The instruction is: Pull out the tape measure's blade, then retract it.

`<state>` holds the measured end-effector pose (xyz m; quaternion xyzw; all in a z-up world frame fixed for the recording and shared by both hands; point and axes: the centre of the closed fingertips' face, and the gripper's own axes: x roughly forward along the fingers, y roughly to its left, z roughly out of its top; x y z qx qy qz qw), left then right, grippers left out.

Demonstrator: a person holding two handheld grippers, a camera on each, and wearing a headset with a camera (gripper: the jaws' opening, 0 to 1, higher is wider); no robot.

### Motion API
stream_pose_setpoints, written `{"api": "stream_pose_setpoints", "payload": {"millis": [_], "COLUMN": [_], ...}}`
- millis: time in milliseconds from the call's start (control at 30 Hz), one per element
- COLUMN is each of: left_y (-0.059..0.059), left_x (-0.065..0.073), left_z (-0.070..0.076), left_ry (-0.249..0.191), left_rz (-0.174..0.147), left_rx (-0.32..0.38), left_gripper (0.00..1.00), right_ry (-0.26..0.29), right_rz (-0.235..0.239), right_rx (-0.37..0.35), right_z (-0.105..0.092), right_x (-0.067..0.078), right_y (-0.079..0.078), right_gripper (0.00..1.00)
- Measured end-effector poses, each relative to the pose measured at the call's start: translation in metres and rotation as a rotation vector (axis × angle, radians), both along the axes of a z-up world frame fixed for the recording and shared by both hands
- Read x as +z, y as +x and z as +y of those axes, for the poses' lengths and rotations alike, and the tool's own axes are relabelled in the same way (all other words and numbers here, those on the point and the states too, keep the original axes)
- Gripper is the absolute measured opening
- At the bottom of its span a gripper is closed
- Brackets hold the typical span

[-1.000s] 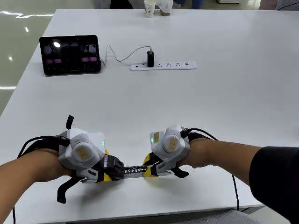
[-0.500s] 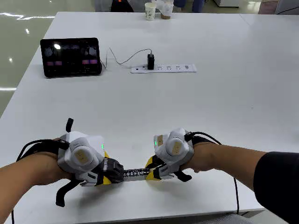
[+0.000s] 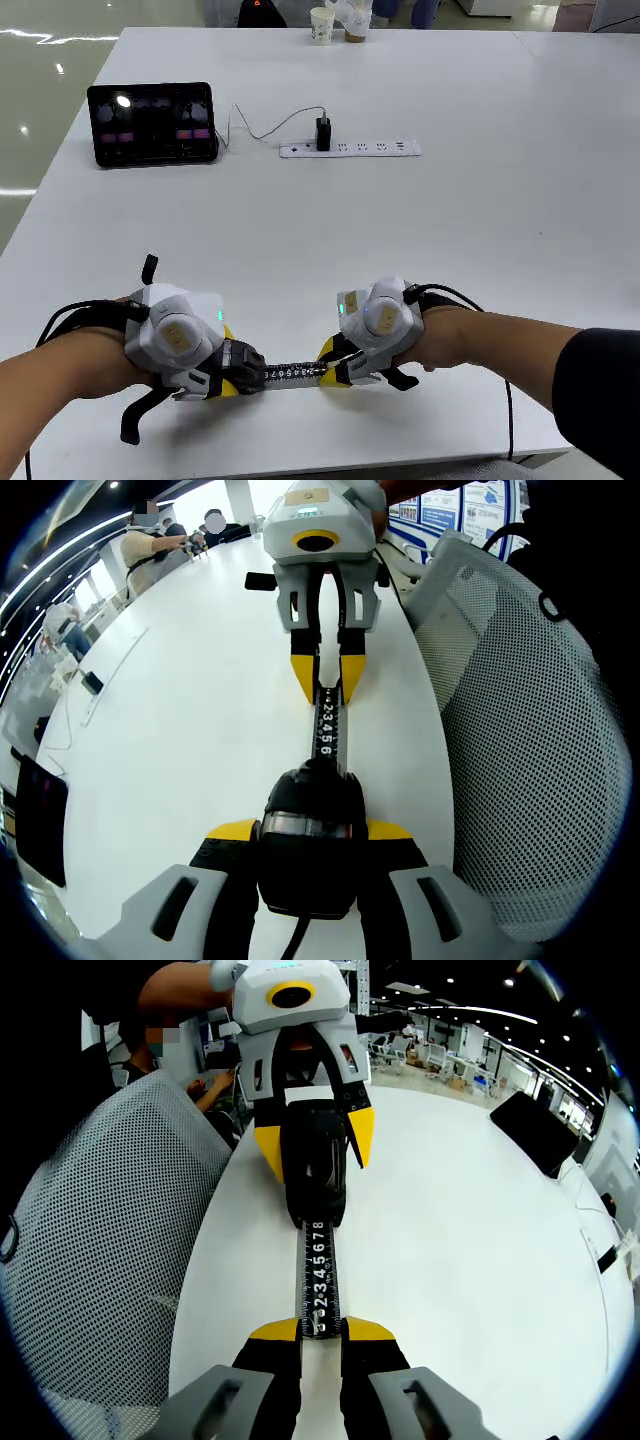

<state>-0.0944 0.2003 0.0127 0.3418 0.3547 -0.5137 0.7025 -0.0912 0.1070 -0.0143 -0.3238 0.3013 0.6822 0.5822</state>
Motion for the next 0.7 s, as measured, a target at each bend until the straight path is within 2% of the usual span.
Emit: {"api": "stream_pose_setpoints", "payload": {"millis": [700], "left_y": [0.0004], "left_x": [-0.0005], "left_z": [0.0007], "left_ry": [0.002], "left_rz": [-0.001], "left_rx": [-0.004], "left_gripper": [0.32], "right_ry": [0.001], "right_rz": [0.001], "right_rx": [-0.007], "right_z": [-0.0080], "right_x": [0.0000], "right_y": [0.0023], "right_gripper": [0.11]}}
